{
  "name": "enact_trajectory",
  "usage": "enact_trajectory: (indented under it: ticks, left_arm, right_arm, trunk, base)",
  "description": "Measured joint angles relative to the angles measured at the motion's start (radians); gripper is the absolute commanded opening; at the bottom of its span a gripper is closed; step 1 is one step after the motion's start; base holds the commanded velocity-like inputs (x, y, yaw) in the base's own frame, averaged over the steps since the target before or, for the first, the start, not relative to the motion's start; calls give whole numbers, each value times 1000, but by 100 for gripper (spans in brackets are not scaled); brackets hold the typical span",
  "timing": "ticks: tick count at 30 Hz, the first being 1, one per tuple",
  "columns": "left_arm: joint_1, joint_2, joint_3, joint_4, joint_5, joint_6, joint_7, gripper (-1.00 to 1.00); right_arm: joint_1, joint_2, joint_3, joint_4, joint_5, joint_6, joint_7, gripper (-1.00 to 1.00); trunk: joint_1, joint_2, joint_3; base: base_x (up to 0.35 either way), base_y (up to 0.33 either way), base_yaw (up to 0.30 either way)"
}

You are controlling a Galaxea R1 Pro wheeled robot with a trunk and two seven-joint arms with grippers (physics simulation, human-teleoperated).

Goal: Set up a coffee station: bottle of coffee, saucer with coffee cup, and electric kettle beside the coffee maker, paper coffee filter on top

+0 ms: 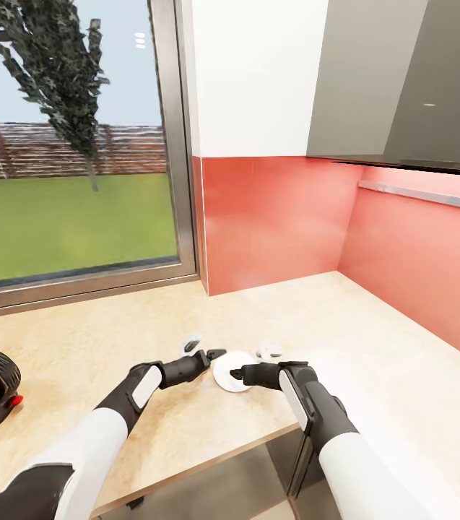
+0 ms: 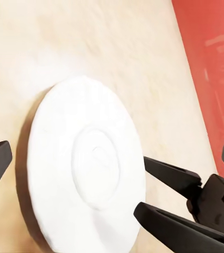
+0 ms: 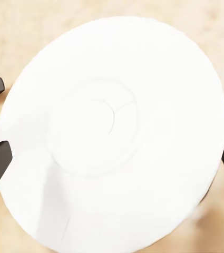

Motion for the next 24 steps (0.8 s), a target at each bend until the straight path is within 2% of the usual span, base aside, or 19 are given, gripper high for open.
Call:
enact_trajectory:
  ticks: [1, 4, 6, 14, 24]
  left_arm:
    - [2, 0, 0, 1, 24, -14, 1, 100]
    - [4, 0, -2, 2, 60, -35, 2, 100]
    - [5, 0, -2, 3, 69, -39, 3, 100]
    - [6, -5, -3, 4, 74, -41, 4, 100]
    - [24, -26, -2, 3, 77, -41, 4, 100]
  right_arm:
    - [0, 0, 0, 0, 0, 0, 0, 100]
    - [0, 0, 0, 0, 0, 0, 0, 100]
    - [0, 0, 0, 0, 0, 0, 0, 100]
    - [0, 0, 0, 0, 0, 0, 0, 100]
    - [1, 0, 0, -1, 0, 0, 0, 100]
  trunk:
    - [0, 0, 0]
    - [0, 0, 0]
    - [0, 0, 0]
    - [0, 0, 0]
    - [0, 0, 0]
  base:
    - [0, 0, 0]
    - [0, 0, 0]
    - [0, 0, 0]
    - [0, 0, 0]
    - [0, 0, 0]
